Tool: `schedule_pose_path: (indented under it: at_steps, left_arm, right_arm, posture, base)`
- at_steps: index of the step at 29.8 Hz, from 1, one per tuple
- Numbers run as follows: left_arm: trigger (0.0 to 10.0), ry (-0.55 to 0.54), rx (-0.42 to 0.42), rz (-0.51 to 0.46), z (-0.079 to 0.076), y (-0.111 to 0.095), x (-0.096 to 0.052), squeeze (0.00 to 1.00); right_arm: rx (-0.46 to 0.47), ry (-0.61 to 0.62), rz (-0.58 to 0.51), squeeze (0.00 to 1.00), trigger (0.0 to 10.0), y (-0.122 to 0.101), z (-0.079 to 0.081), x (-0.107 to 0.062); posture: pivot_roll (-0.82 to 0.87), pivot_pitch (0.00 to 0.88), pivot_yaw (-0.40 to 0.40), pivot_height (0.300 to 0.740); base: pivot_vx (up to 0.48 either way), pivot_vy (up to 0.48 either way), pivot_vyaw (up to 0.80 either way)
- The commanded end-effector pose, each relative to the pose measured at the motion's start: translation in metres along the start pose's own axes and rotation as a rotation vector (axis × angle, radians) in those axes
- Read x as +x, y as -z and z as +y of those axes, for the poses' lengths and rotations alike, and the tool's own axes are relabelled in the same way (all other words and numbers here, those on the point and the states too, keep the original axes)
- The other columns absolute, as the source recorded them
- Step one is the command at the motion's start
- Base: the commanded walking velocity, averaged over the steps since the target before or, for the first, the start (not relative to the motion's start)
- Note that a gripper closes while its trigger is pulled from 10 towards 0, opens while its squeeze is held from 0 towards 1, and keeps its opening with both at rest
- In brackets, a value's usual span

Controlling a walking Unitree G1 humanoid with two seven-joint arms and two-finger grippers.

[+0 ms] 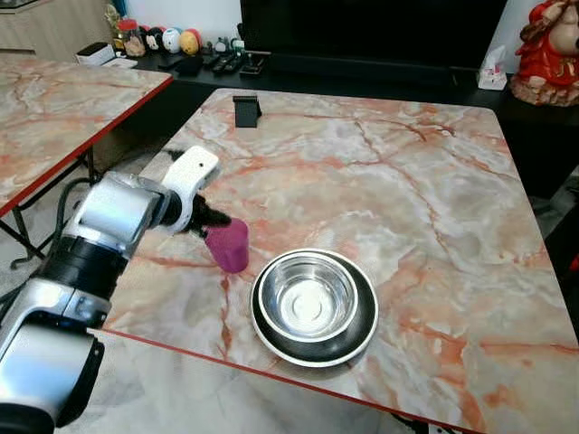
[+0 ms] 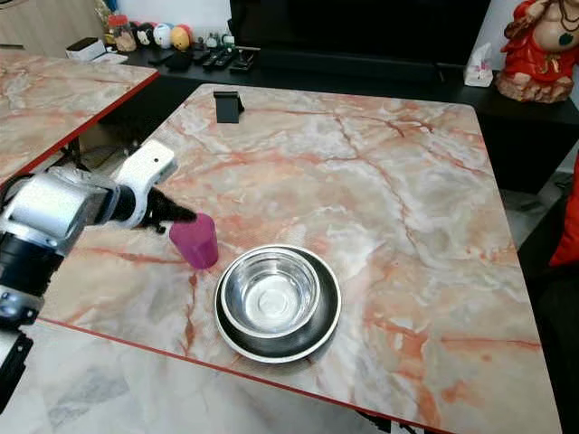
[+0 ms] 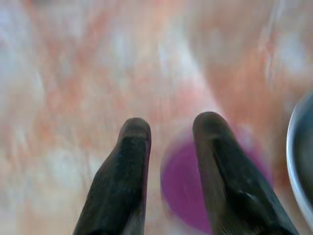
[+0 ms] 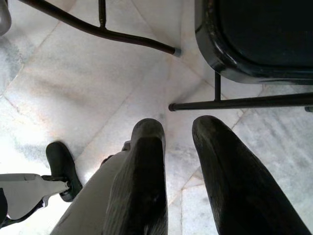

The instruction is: Setting the table

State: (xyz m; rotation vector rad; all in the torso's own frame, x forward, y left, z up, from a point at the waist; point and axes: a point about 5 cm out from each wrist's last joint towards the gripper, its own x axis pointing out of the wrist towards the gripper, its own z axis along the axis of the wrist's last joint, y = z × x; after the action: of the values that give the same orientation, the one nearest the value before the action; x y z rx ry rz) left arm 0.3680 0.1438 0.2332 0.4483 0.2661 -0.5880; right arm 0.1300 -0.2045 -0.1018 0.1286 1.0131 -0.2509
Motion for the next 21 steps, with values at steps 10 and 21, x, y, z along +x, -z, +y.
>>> schedule_pose_path:
  at_steps: [10, 21]
  left_arm:
    - [10.0, -0.269, -0.061, -0.296, -0.039, 0.028, -0.001, 0.0]
    - [10.0, -0.515, -0.016, -0.475, -0.047, 0.047, -0.025, 0.0]
  right_arm:
    - [-0.004, 0.002, -0.009, 0.0, 10.0, 0.0, -0.001, 0.0]
    - [0.008, 0.006, -0.028, 0.0, 10.0, -0.001, 0.0, -0.001]
  posture:
    - [0.06, 0.0, 0.019, 0.74]
    - [0.04, 0.0, 0.022, 0.74]
  base:
    - [0.0, 0.0, 0.0]
    - [0.0, 0.0, 0.0]
